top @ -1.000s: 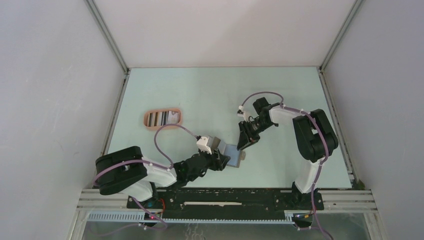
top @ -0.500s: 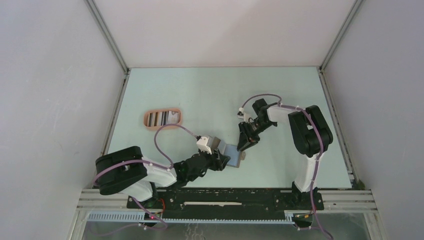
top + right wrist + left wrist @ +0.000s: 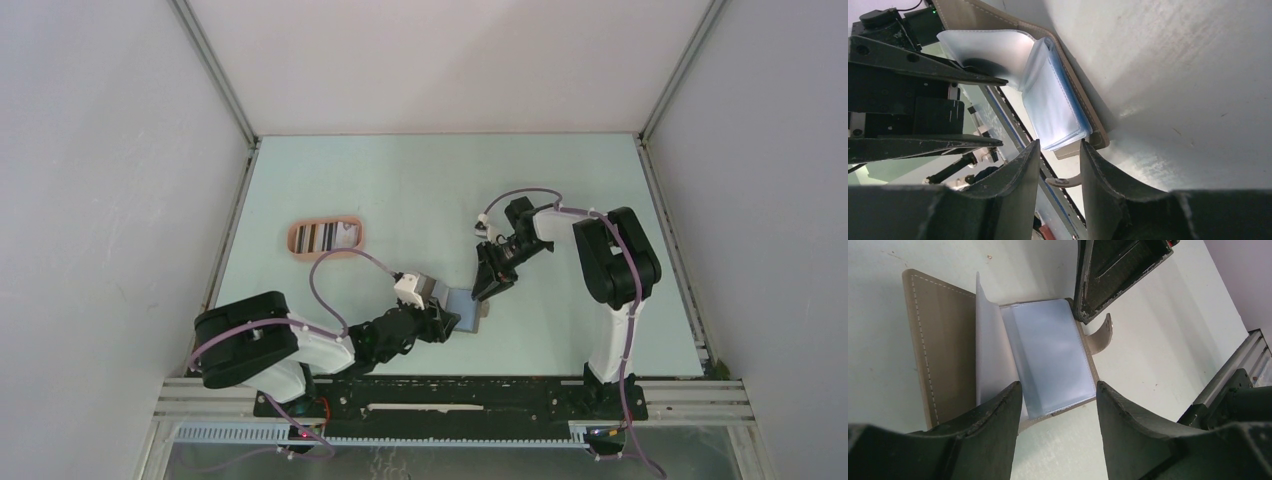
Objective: Put the credit cards into the card holder
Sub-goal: Open the card holder at the center of the board.
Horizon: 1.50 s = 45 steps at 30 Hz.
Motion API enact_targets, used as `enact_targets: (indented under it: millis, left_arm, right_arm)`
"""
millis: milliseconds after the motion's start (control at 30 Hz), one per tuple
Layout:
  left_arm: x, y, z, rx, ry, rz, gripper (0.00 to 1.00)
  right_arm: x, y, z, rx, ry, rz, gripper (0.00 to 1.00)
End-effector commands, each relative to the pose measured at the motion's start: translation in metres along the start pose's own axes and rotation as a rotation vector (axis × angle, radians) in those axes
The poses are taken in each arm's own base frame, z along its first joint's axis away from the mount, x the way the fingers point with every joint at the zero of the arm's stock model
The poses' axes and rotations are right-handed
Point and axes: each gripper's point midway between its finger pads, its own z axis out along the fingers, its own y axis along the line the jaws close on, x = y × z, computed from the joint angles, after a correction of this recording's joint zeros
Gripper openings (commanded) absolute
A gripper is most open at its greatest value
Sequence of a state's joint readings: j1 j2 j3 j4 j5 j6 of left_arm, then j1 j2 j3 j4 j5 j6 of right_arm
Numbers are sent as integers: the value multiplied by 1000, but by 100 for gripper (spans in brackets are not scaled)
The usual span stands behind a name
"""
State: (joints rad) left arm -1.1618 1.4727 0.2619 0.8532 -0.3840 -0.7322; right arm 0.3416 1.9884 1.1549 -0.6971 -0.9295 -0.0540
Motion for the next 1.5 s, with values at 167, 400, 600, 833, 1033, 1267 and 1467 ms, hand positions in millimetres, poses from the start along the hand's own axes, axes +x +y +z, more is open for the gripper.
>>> enact_targets:
  millis: [167, 400, 600, 833, 1033, 1267, 1467]
  left_arm:
    - [-7, -8, 6, 17, -17, 1, 61]
    - [-7, -11, 8, 28, -14, -1, 62]
    - [-6, -18, 12, 45, -4, 1, 64]
    - [-4, -22, 17, 54, 8, 4, 65]
    - [-4, -25, 21, 51, 19, 17, 67]
    - [-3, -19, 28, -17, 45, 49, 67]
    - [-2, -10, 32, -107, 75, 88, 67]
  right_arm:
    - [-11, 19, -8, -106, -20, 7, 41]
    - [-12, 25, -9, -161, -24, 17, 40]
    - [-12, 29, -9, -210, -22, 28, 40]
    - [-13, 34, -10, -256, -22, 39, 39]
    - [-13, 34, -10, -268, -21, 44, 39]
    - [-13, 38, -10, -300, -17, 50, 39]
    - [-13, 39, -10, -314, -16, 53, 39]
